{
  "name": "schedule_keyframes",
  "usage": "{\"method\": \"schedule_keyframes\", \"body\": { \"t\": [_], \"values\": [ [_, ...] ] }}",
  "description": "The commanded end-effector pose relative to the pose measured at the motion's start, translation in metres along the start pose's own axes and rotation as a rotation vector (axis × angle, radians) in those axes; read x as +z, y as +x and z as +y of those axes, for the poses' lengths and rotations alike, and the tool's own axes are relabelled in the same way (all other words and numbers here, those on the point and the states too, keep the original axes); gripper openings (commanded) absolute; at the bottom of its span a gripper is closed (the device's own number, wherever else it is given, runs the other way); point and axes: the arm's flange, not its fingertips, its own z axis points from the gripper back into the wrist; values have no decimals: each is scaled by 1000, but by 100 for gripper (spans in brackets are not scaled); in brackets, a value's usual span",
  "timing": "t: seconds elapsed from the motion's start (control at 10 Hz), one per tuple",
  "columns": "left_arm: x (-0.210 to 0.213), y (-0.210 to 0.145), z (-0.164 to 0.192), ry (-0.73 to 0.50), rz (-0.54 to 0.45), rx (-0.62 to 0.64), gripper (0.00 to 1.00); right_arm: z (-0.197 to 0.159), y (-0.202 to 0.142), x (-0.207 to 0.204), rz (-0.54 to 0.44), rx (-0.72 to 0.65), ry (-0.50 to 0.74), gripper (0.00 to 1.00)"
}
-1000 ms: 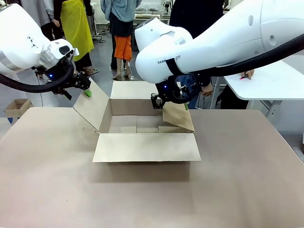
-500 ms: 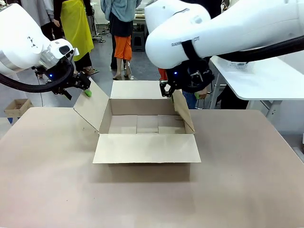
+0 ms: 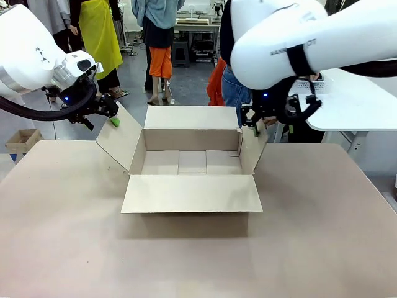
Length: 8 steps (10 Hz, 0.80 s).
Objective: Pack the gift set into the box.
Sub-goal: Place both hands on the side flaps of the Package Box and spread them outward.
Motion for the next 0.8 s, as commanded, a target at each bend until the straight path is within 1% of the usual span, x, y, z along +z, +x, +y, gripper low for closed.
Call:
{"method": "schedule_keyframes", "body": {
  "t": [0.0, 0.1, 0.3, 0.4, 0.7],
  "values": [
    [2, 0, 0, 16, -5, 5, 100, -21, -3, -21, 45, -40, 94, 100],
    [2, 0, 0, 16, -5, 5, 100, -31, -3, -32, 59, -72, 144, 100],
    [2, 0, 0, 16, -5, 5, 100, -42, -3, -50, 69, -109, 205, 100],
    [2, 0, 0, 16, -5, 5, 100, -26, 4, -32, 62, -93, 104, 100],
    [2, 0, 0, 16, -5, 5, 100, -26, 4, -32, 62, -93, 104, 100]
  ]
}}
